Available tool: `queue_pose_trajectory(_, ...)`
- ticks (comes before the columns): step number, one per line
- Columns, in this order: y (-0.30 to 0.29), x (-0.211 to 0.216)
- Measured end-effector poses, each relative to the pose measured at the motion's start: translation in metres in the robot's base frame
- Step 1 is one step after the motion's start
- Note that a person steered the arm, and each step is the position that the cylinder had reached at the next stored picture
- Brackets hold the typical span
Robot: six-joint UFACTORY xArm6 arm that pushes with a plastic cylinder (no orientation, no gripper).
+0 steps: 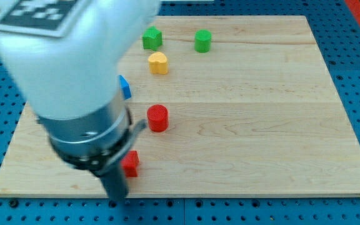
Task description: Push the red star parallel to the red circle
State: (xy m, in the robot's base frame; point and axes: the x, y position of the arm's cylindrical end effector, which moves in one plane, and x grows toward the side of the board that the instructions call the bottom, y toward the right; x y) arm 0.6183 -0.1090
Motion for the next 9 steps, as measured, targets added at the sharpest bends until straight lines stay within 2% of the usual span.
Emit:
queue_pose_trajectory(1,-0.030,-0.007)
queue_pose_trajectory(3,-0.015,-0.052)
queue_pose_trajectory(4,0.041,-0.053)
queue_pose_trajectory(5,0.062,-0.048)
queue_pose_trajectory(6,0.049,-0.024)
queue_pose_trajectory(7,0.064,-0.004)
queue_pose_trajectory(9,0.131,-0.047)
